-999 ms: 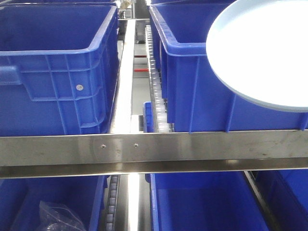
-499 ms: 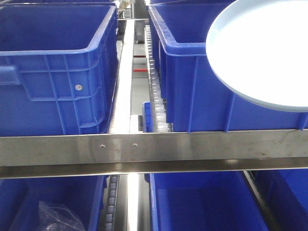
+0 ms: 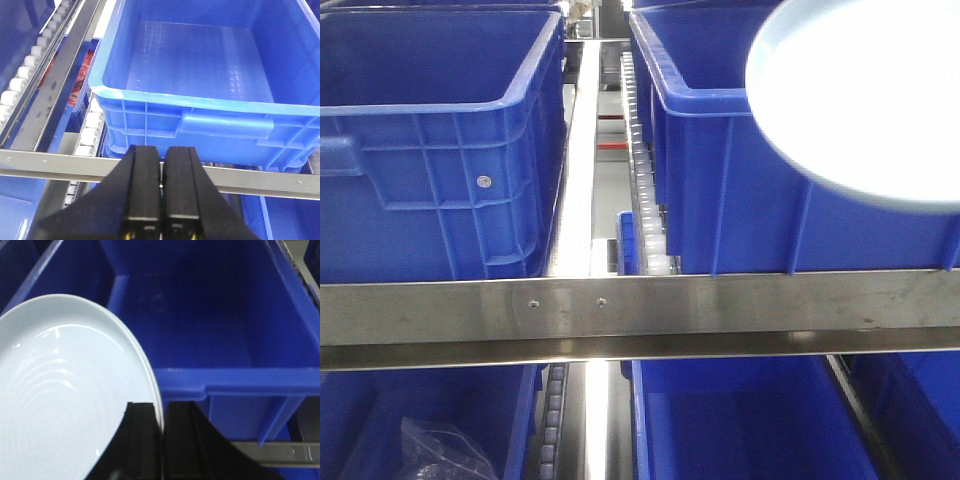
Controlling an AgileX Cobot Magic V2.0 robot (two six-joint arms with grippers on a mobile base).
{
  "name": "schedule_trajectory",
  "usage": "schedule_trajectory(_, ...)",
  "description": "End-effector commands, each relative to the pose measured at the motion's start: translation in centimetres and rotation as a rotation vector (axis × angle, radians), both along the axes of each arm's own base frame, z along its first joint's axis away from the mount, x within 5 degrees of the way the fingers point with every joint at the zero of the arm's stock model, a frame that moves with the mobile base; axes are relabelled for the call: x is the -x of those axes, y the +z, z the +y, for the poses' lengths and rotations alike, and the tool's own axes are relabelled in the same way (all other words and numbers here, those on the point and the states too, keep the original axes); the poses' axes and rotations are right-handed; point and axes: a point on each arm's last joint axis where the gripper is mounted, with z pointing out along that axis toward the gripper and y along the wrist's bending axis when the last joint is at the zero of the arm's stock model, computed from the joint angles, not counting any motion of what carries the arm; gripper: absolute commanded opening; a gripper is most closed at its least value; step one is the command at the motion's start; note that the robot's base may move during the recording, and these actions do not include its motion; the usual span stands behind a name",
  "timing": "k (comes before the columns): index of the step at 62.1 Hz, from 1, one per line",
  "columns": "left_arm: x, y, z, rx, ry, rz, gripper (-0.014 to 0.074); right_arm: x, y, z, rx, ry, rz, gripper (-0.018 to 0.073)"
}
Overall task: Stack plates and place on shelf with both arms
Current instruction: 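Lower the plate stack into the blue bin and open the right gripper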
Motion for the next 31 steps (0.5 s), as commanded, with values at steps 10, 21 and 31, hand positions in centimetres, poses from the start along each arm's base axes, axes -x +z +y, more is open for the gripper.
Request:
schedule_trajectory(10, -0.1, 1.6, -0.1, -0.001, -0.019, -0.101, 0.0089, -4.0, 5.8, 0.4, -0.023, -0.008, -0.213, 0.0048)
schedule_trajectory(21, -0.1, 1.6, -0.1, -0.001, -0.019, -0.101, 0.0089, -9.4, 8.7, 0.6, -0.023, -0.025, -0.227, 0.0048)
schedule_trajectory(31, -0.1, 1.6, -0.1, -0.001, -0.019, -0.101, 0.0089, -14.9, 9.8, -0.7, -0.016, -0.085, -0.229, 0.005)
